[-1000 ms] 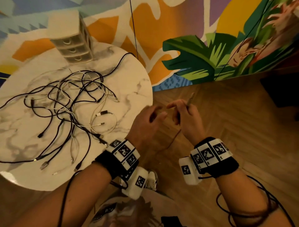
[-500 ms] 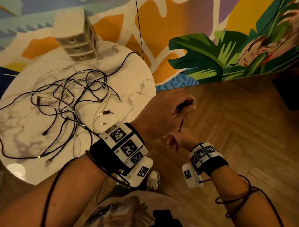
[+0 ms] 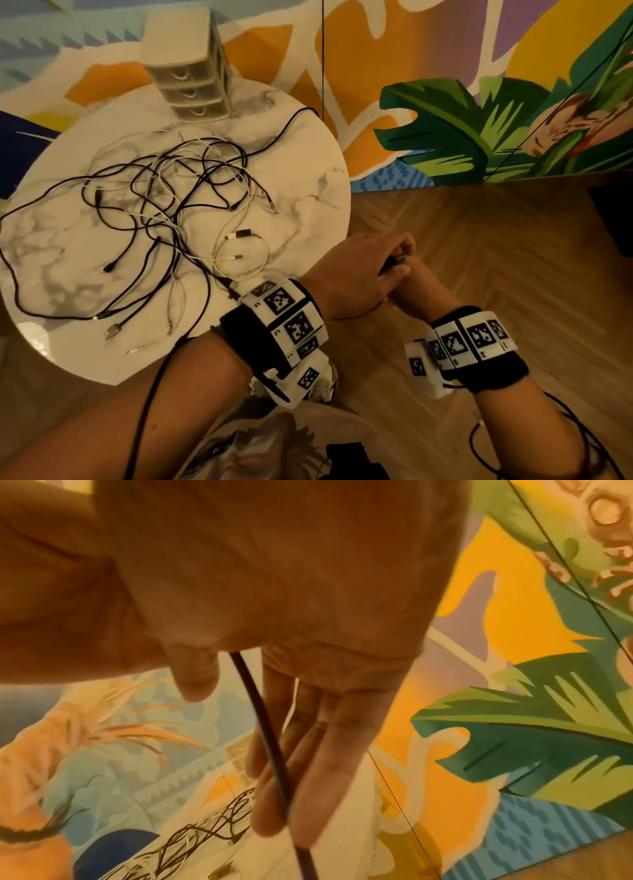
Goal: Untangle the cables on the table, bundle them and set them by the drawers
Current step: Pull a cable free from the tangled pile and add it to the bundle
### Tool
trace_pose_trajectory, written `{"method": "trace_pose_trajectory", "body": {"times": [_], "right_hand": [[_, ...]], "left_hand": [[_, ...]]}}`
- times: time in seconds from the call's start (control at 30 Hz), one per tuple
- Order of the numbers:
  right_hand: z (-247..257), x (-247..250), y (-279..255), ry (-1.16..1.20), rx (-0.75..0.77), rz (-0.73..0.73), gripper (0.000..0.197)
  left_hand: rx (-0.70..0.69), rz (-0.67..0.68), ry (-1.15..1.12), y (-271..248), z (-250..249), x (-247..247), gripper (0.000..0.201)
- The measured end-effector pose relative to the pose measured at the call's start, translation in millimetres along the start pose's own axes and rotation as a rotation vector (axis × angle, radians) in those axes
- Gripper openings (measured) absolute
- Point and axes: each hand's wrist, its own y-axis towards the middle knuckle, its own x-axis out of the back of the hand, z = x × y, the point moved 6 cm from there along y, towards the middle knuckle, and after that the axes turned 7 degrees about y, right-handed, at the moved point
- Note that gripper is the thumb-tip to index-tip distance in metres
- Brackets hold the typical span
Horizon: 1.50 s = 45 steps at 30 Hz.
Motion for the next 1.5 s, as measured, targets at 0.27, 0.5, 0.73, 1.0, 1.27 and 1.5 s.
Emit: {"method": "trace_pose_trajectory", "body": {"times": [0.27, 0.5, 0.73, 1.0, 1.27, 1.5], "right_hand": [[0, -44, 14, -0.123, 0.102, 0.106, 0.022], [5, -65, 7, 0.268, 0.176, 0.126, 0.035], [-5, -90, 28, 0.251, 0.004, 0.029, 0.029], [12, -130, 35, 0.251, -0.037, 0.075, 0.024], [50, -160, 37, 0.185, 0.102, 0.158, 0.025], [114, -200, 35, 0.302, 0.236, 0.341, 0.036]], "left_hand": [[0.033, -0.053, 0.154, -22, 15, 7, 0.011], [0.058, -0.070, -0.011, -47, 30, 6, 0.019], [0.477, 0.094, 0.237, -128, 172, 1, 0.022], [0.775, 0.489, 0.612, -232, 279, -6, 0.050], [0.484, 0.280, 0.690, -189, 207, 23, 0.031], [0.371, -0.250, 0.150, -152, 153, 102, 0.008]]}}
